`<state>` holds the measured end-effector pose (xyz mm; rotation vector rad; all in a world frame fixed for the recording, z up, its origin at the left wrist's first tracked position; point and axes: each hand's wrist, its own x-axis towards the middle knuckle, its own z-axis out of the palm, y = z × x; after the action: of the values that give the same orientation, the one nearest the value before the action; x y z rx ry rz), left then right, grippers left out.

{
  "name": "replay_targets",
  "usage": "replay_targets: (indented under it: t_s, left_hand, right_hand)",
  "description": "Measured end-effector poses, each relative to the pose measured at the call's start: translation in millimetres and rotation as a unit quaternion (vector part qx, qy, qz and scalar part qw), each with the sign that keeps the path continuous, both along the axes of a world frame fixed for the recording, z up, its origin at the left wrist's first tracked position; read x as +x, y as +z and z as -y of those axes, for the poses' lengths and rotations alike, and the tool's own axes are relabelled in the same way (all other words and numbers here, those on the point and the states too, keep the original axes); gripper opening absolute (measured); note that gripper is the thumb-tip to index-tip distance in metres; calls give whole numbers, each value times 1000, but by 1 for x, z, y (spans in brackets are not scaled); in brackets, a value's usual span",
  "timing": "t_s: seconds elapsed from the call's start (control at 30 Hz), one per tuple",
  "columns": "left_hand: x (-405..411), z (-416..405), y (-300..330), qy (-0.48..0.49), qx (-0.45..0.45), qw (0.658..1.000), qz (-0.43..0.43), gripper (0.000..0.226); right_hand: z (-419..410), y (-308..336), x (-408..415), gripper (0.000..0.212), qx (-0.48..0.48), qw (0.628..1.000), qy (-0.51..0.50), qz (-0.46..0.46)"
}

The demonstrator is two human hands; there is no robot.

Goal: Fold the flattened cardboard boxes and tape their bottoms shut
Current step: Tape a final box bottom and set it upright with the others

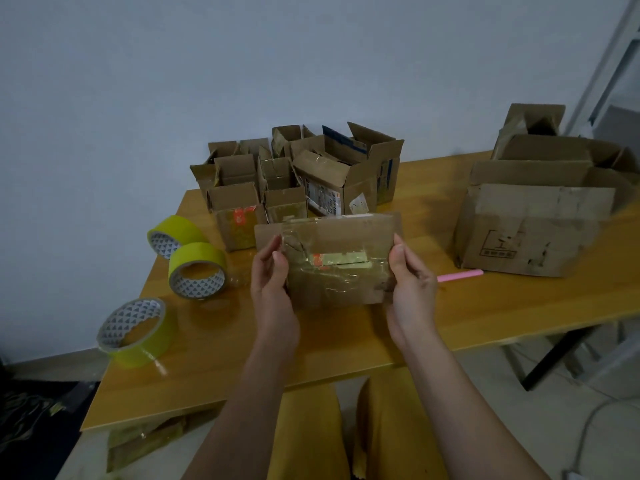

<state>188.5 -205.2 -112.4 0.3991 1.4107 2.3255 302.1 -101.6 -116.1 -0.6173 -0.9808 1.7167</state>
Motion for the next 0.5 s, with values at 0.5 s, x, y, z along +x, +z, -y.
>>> replay_targets:
  t_s: [0.5]
  left_hand:
    - [-9, 17, -4, -149, -1, 987, 59, 37]
  right_hand:
    - [-11, -2, 11, 44, -136, 980, 145, -18]
